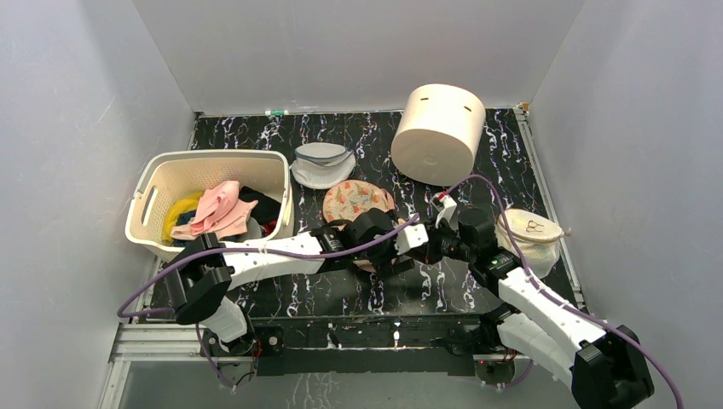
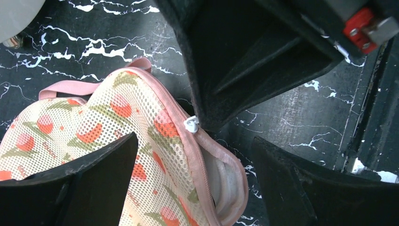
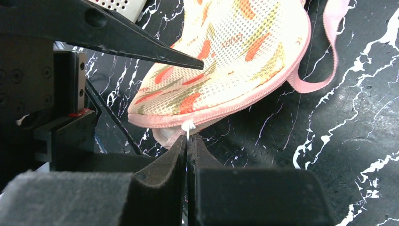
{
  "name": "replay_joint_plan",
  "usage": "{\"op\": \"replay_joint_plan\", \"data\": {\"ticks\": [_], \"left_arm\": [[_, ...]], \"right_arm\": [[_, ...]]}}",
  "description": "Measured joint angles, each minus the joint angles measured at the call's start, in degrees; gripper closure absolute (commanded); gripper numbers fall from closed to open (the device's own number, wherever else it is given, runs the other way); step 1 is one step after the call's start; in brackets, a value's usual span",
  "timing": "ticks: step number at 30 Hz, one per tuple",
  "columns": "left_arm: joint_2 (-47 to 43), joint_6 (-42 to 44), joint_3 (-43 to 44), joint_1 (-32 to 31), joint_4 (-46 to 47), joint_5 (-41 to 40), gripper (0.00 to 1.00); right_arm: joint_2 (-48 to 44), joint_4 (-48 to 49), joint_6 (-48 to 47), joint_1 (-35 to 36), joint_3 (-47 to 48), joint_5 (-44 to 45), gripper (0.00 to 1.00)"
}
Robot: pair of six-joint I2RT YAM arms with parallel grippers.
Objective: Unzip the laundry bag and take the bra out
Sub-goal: Unzip the laundry bag at the center of the board.
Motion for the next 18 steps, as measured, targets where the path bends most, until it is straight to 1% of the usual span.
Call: {"op": "replay_joint_plan", "data": {"ticks": [3, 5, 7, 8, 9, 14, 18], "left_arm": [[0.0, -0.6, 0.0, -0.1, 0.2, 0.6, 0.11], [0.2, -0.9, 0.1, -0.1, 0.1, 0.9, 0.16], [0.5, -1.1, 0.3, -0.1, 0.0, 0.9, 0.24], [0.7, -1.2, 0.4, -0.1, 0.0, 0.7, 0.33], [0.9, -1.1, 0.5, -0.1, 0.0, 0.2, 0.39], [1.1, -0.4, 0.6, -0.1, -0.3, -3.8, 0.61], [1.1, 0.4, 0.7, -0.1, -0.7, -6.1, 0.69]], "right_arm": [[0.8, 0.0, 0.0, 0.0, 0.0, -0.2, 1.0], [0.7, 0.0, 0.0, 0.0, 0.0, -0.2, 1.0], [0.3, 0.0, 0.0, 0.0, 0.0, -0.2, 1.0], [0.2, 0.0, 0.0, 0.0, 0.0, -0.1, 1.0], [0.1, 0.0, 0.0, 0.1, 0.0, -0.1, 1.0], [0.6, -0.4, -0.9, 0.1, 0.1, 0.8, 1.0], [1.0, -1.1, -1.8, 0.1, 0.2, 2.4, 1.0]]}}
